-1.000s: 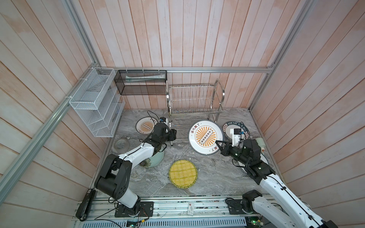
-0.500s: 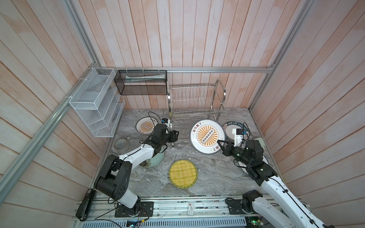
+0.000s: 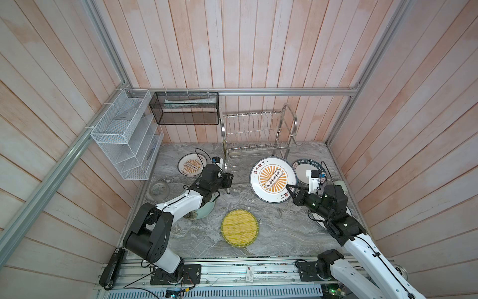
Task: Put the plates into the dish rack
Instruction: 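Hold the orange-sunburst plate upright with the right gripper while the left stays by the rack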
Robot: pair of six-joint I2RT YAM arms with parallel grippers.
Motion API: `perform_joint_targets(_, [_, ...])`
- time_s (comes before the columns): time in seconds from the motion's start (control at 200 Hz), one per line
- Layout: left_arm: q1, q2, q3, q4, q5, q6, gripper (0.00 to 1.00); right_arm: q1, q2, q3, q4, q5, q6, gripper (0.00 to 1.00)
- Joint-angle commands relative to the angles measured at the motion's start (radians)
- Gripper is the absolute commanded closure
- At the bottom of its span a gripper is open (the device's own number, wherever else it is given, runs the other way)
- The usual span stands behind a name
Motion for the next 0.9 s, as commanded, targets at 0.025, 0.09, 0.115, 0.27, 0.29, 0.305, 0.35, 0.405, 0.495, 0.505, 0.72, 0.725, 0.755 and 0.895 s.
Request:
perform_joint_targets(0.025, [-0.009, -0.027, -0.019, 0.040, -0.017, 0.001, 0.71, -0.006, -0.025, 0.049, 0.032, 0.014, -0.017, 1.00])
perform_joint_targets(0.09, [-0.010, -0.027, -0.016, 0.035, -0.023, 0.005, 0.87, -0.006, -0.025, 0.050, 0.029, 0.013, -0.018, 1.00])
perform_joint_targets(0.115, [-0.010, -0.026, -0.014, 0.031, -0.023, 0.007, 0.87, -0.006, -0.024, 0.050, 0.027, 0.013, -0.018, 1.00])
perform_joint_targets(0.27, [-0.011, -0.028, -0.014, 0.028, -0.022, 0.009, 0.92, -0.008, -0.032, 0.051, 0.024, 0.017, -0.021, 1.00])
perform_joint_targets(0.29, [-0.011, -0.030, -0.014, 0.028, -0.024, 0.008, 0.92, -0.008, -0.032, 0.051, 0.024, 0.017, -0.021, 1.00])
perform_joint_targets(0.305, [-0.011, -0.031, -0.015, 0.028, -0.025, 0.008, 0.92, -0.008, -0.034, 0.051, 0.023, 0.017, -0.021, 1.00])
perform_joint_targets(0.35, [-0.011, -0.034, -0.016, 0.027, -0.029, 0.004, 0.94, -0.008, -0.036, 0.051, 0.024, 0.016, -0.021, 1.00])
perform_joint_targets(0.405, [-0.010, -0.040, -0.018, 0.023, -0.037, -0.001, 0.97, -0.008, -0.036, 0.053, 0.023, 0.019, -0.021, 1.00])
perform_joint_targets(0.495, [-0.012, -0.060, -0.024, 0.009, -0.062, -0.016, 1.00, -0.008, -0.036, 0.059, 0.022, 0.020, -0.023, 1.00])
perform_joint_targets(0.505, [-0.012, -0.063, -0.024, 0.006, -0.068, -0.020, 1.00, -0.009, -0.036, 0.059, 0.021, 0.022, -0.023, 1.00])
perform_joint_targets(0.72, [-0.024, -0.122, -0.059, -0.008, -0.148, -0.043, 1.00, -0.011, -0.031, 0.067, 0.025, 0.023, -0.024, 1.00])
perform_joint_targets(0.725, [-0.024, -0.124, -0.060, -0.008, -0.149, -0.045, 1.00, -0.011, -0.031, 0.067, 0.025, 0.023, -0.024, 1.00])
perform_joint_targets(0.755, [-0.023, -0.126, -0.061, -0.010, -0.151, -0.048, 1.00, -0.011, -0.031, 0.067, 0.025, 0.023, -0.024, 1.00])
perform_joint_targets(0.895, [-0.031, -0.125, -0.080, -0.005, -0.178, -0.081, 1.00, -0.011, -0.033, 0.069, 0.026, 0.023, -0.023, 1.00])
